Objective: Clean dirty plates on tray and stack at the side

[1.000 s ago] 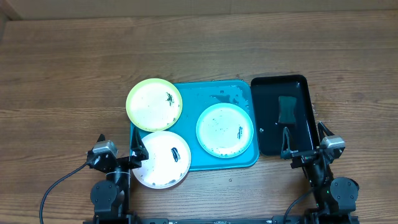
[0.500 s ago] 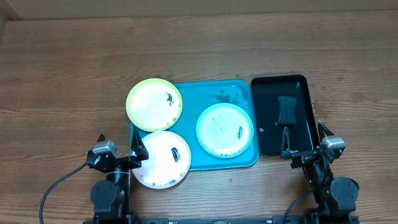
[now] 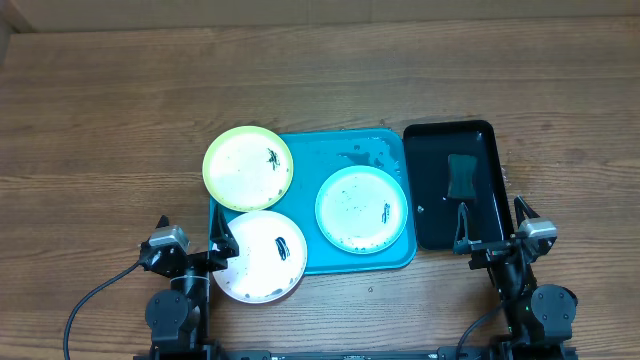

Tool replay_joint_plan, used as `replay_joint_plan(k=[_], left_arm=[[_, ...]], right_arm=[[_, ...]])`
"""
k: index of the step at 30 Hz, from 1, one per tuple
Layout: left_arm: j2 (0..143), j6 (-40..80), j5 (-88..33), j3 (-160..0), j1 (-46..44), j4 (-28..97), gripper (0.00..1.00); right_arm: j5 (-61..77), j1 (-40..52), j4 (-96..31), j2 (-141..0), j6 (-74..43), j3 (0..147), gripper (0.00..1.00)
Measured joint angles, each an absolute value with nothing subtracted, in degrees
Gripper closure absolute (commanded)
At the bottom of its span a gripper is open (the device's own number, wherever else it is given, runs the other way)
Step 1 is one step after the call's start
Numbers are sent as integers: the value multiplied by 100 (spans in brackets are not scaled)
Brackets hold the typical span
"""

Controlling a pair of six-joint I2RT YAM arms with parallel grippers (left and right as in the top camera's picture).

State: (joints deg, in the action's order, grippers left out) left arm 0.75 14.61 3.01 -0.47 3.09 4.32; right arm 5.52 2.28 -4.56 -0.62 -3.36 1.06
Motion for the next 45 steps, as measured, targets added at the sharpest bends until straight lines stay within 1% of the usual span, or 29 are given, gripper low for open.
replay_joint_plan(k=[10,15,20,24,33,37,42,45], left_arm=[[75,1461,298,-47,309,432,0],[75,1557,30,-47,309,438,0],[75,2005,-183,-47,309,429,0],[73,2314,-246,-47,309,427,0],[73,2517,-301,-47,309,419,0],[75,2497,-580,-62,309,414,0],[93,2410,-930,-591,309,1041,0],[311,2257,-1017,-1293,309,1500,0]], right_arm=[[556,228,-456,-62,-434,106,0],[561,228,-460,-64,-1190,106,0],[585,228,-458,-62,-2198,106,0],[607,228,-456,-62,-2596,106,0],[617,228,-456,-62,-2851,106,0],[620,228,-471,-62,-2851,106,0],[729,228,-902,-99,-2847,196,0],[755,228,-1243,-362,-2801,666,0]])
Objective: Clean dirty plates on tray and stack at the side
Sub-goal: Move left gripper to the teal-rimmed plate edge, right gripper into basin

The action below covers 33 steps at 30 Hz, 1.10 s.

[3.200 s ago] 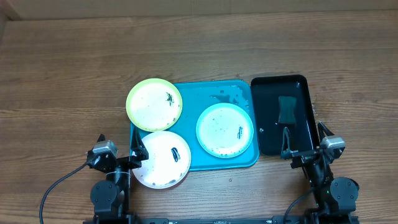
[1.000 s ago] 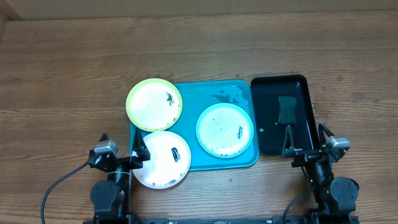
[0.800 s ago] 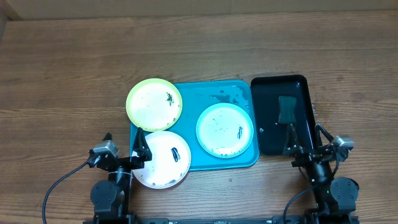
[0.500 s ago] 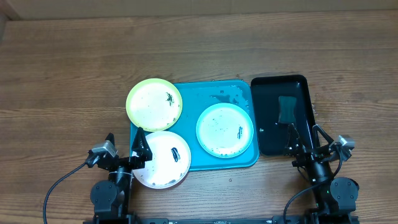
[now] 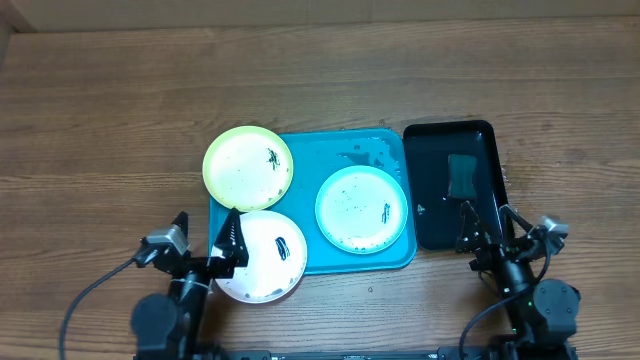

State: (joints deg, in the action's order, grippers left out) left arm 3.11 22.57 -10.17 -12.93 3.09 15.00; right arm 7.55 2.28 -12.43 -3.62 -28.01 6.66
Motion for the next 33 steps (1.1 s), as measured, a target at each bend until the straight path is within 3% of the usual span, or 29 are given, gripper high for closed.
replay_joint_plan(k=[7,15,16,18,19,24,29,33], left_arm=[[2285,1813,-1350,-3629,309,3188,0],[5568,1647,-2342,-6589,309,5487,0],[5784,1649,-2418,-6740,309,5555,8],[6320,1699,-2681,-6991,309,5616,78],[6539,1686,-2834,-7037,309,5621,96],[7461,1667,-3190,-7054,119,5865,95],[8221,1712,-2692,-7054,-615,5959,71],[8788,1776,-2036,-7054,-1372,5553,66]], right_arm=[[777,228,-2324,-2021,-2335,2884,0],[812,228,-5245,-5249,-1900,5780,0],[814,228,-5535,-5557,-1879,6012,0],[812,228,-6060,-6243,-1824,6510,2],[814,228,-6226,-6517,-1798,6683,5],[816,228,-6591,-7459,-1721,6954,19],[797,228,-6600,-8110,-1662,6954,21],[705,228,-6541,-8508,-1649,6954,21]])
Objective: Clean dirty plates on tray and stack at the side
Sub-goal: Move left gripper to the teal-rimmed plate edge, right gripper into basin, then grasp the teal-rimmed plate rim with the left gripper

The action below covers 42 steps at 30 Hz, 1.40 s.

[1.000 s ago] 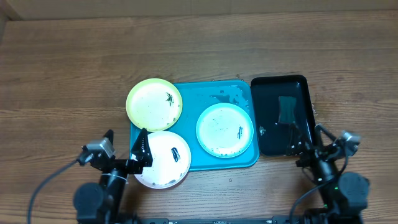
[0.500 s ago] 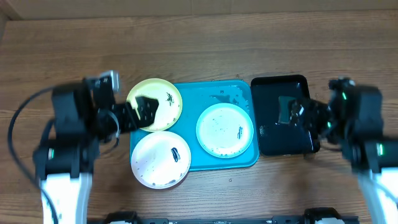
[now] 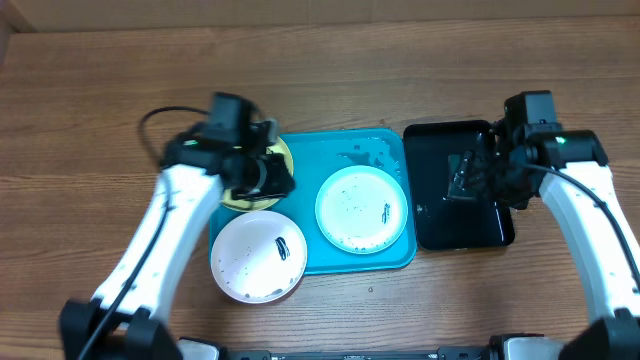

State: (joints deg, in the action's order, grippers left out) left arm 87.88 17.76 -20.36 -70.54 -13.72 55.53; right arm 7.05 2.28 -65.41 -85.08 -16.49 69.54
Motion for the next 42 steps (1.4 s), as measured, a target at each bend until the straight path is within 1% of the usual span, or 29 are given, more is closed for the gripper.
replay_joint_plan(k=[4,9,15,17,29,35,42], left_arm=[[9314,1852,-1594,-7054,-1874,5164,66],[9806,1931,-1361,-7054,-2080,4880,67],[10326,1977,-1269,-7054,-2130,4737,75],[10433,1986,-1258,-7054,-2141,4731,76],[10541,2088,-1216,-7054,-2408,4536,76],[10545,2112,-1133,-7054,-2477,4491,72],[10545,2239,-956,-7050,-2558,4421,73]], right_arm=[[676,228,-6307,-8847,-1647,6954,21],[484,228,-5885,-9063,-1629,6954,22],[303,257,-5592,-9080,-1520,6954,24],[242,287,-5535,-9080,-1498,6954,24],[95,460,-5129,-9080,-1428,6700,24],[80,460,-4969,-9080,-1382,6451,23],[62,460,-4956,-9083,-1367,6410,23]])
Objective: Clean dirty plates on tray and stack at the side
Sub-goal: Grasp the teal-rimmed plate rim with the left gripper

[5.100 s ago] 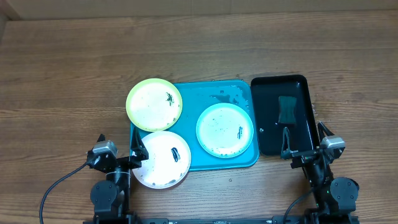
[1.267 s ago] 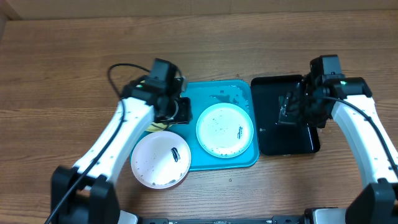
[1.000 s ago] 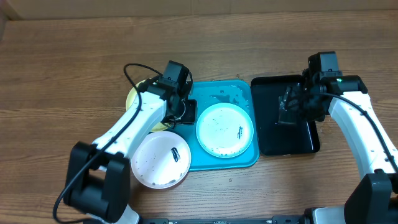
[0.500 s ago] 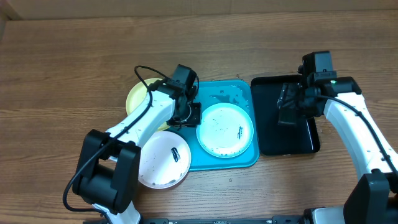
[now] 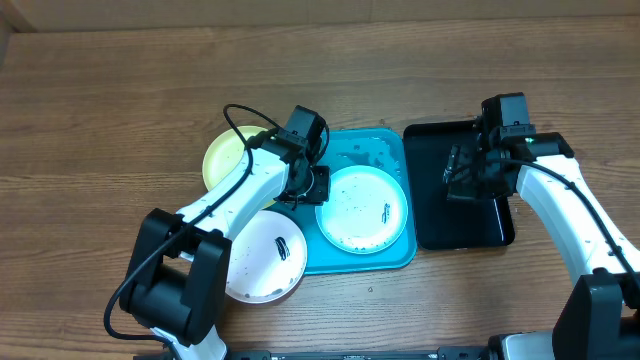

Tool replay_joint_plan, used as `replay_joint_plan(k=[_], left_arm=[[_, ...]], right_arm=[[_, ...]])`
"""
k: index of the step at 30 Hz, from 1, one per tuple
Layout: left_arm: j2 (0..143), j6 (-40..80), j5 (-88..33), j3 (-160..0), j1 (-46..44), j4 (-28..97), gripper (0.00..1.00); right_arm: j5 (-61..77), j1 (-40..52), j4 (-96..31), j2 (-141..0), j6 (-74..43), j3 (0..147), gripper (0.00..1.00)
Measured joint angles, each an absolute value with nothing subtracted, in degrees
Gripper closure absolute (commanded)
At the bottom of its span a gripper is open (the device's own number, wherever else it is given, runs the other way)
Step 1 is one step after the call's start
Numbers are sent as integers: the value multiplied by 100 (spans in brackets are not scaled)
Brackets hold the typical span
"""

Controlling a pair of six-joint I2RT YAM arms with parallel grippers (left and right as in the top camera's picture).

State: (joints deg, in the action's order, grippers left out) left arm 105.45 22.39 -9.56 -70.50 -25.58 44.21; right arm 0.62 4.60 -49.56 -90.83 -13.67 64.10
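Observation:
Three dirty plates lie on or overlap the blue tray [image 5: 372, 152]. The teal plate [image 5: 362, 208] sits at its middle. A white plate [image 5: 262, 256] overhangs the front left corner. The yellow-green plate [image 5: 226, 158] sits at the back left, partly under my left arm. My left gripper [image 5: 316, 185] is at the teal plate's left rim; its jaws are too dark to read. My right gripper [image 5: 458, 178] is low inside the black tray [image 5: 440, 226], where it hides the sponge. I cannot tell whether it has closed on anything.
The black tray stands right beside the blue tray. Bare wooden table lies to the left, right and back. The left arm's cable arches over the yellow-green plate.
My left gripper moved right, from over the yellow-green plate to the teal plate's left rim. My right gripper stayed over the sponge's place in the black tray and now covers it fully.
Both arms were folded at the table's front edge, with the sponge visible in the black tray. They were still folded there at the second moment. Then the left arm was over the yellow-green plate and the right over the sponge. Now the left is at the teal plate.

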Motion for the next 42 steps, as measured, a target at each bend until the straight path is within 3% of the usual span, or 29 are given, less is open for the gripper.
replay_joint_plan(k=[5,19,23,33,38,42], left_arm=[[10547,2259,-915,-7041,-2641,4359,79],[10792,2390,-652,-7030,-2714,4338,81],[10829,2418,-637,-7002,-2742,4324,91],[10829,2526,-622,-7002,-2742,4342,96],[10829,2836,-451,-7002,-2746,4456,96],[10827,3286,-113,-7002,-2770,4624,96]], right_arm=[[62,460,-4947,-9083,-1367,6410,23],[64,460,-4950,-9083,-1363,6410,23],[62,460,-4947,-9083,-1367,6410,23],[62,460,-4950,-9083,-1365,6410,22],[60,460,-4956,-9083,-1352,6410,14],[62,460,-5011,-9083,-1288,6410,15]])
